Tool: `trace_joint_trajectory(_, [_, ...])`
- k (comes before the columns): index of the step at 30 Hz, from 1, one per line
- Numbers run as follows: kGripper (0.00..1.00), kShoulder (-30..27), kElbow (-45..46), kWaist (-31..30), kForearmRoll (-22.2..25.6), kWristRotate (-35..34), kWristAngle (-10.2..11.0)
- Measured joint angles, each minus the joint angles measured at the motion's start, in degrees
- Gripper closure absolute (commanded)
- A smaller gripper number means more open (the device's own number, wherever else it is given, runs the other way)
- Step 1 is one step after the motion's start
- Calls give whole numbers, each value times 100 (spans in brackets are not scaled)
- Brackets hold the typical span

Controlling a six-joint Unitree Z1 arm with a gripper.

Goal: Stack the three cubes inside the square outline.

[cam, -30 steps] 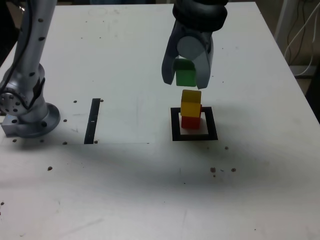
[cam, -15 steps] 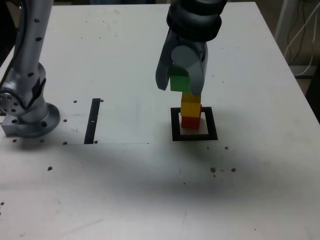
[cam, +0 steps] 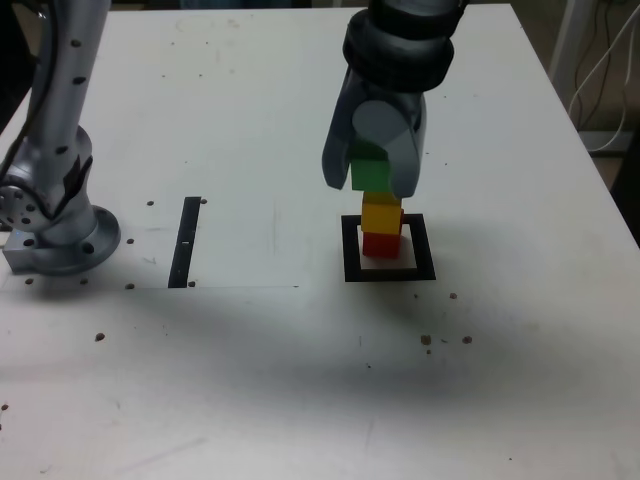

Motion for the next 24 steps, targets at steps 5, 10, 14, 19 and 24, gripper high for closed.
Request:
trace_joint_trajectory(5, [89, 41, -1, 0, -23, -5, -8])
trace_joint_trajectory(10, [89, 102, 0, 0, -40, -5, 28])
trace_joint_trajectory(14, [87, 104, -4, 0, -56, -6, 73])
trace_joint_trajectory(19, [76, 104, -75, 0, -56, -5, 77])
trace_joint_trajectory(24, [65, 104, -81, 0, -45, 10, 74])
